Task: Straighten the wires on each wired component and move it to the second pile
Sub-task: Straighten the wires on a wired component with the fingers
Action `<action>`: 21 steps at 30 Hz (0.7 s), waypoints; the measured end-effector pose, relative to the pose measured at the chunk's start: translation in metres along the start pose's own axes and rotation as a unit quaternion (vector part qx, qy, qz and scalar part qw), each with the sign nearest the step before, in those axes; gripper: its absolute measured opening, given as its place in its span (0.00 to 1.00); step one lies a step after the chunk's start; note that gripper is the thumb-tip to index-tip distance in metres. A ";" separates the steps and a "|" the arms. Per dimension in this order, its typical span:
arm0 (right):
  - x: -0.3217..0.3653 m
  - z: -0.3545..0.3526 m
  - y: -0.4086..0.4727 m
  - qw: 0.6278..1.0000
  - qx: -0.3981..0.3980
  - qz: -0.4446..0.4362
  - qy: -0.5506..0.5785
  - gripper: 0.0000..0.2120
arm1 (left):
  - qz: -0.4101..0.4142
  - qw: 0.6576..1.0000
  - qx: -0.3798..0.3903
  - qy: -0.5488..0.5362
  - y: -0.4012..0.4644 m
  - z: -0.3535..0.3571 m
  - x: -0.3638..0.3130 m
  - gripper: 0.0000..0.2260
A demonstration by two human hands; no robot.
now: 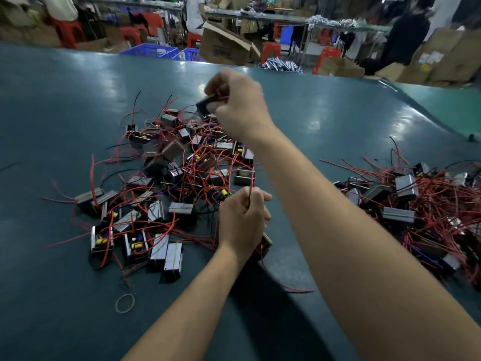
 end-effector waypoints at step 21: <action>-0.124 -0.063 -0.155 0.870 0.026 0.276 0.409 0.08 | 0.086 0.994 -0.019 -0.067 0.000 0.002 -0.002 0.10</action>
Point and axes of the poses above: each hand's wrist, its own y-axis towards the middle knuckle, its own z-axis out of the palm, x = y × z, the point moved 5 cm from there along y, towards the middle knuckle, and after that the axes turned 12 degrees about y, right-handed, at the moved point
